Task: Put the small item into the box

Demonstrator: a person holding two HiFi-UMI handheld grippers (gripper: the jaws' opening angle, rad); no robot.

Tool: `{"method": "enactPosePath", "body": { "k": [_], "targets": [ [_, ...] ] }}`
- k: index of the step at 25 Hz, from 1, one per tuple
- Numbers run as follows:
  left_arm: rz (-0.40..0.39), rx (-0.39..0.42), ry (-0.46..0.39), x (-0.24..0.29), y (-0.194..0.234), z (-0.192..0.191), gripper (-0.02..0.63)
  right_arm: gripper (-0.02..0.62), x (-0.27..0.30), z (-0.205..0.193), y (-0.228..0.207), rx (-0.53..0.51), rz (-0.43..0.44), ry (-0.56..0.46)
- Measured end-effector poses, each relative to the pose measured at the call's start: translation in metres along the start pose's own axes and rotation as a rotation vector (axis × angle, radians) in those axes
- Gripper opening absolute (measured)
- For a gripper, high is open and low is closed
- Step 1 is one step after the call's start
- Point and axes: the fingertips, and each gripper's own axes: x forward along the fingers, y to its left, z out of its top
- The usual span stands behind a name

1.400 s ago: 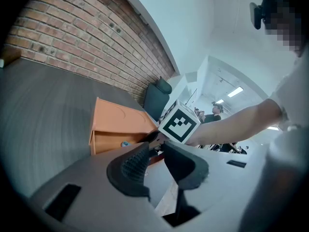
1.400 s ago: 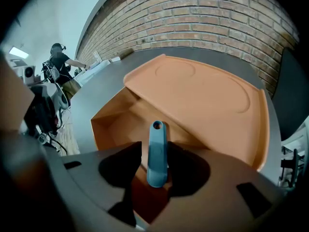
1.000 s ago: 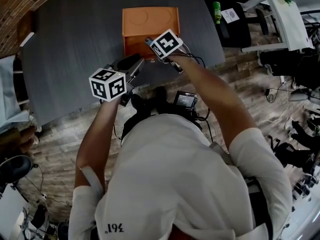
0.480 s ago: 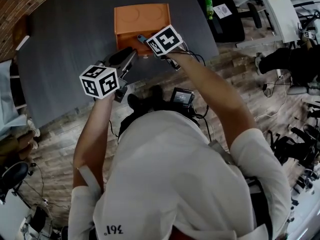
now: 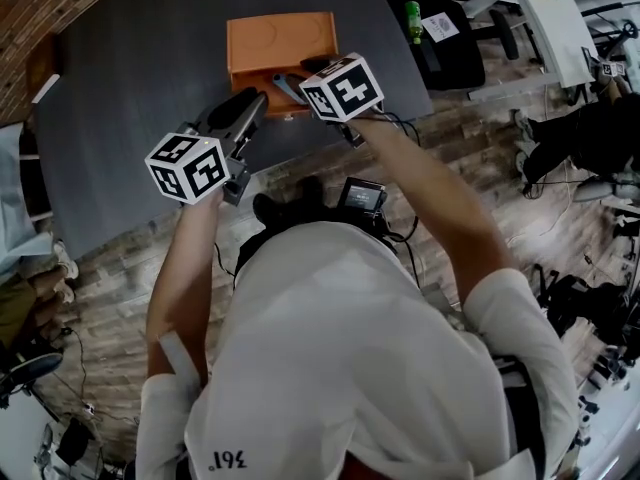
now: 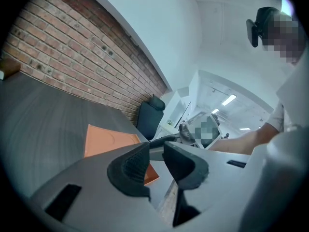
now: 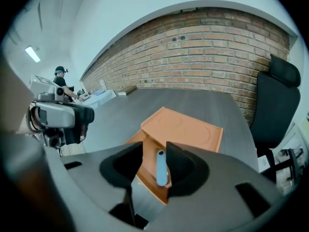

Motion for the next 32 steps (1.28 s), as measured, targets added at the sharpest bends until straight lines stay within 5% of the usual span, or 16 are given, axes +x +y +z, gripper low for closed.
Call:
{"method": "enactPosePath", "body": {
  "k": [22, 32],
  "targets": [
    [-0.082, 0.044, -0.208, -0.047, -0.062, 0.074, 0.092, 0.046, -0.113, 0.077, 0.028, 0.106, 0.020, -0.402],
    [-0.095, 0.067, -0.243, -0.078, -0.082, 0.082, 0.089, 0.031, -0.154, 0.085, 0.056, 0.105, 0.062, -0.498]
  ]
}}
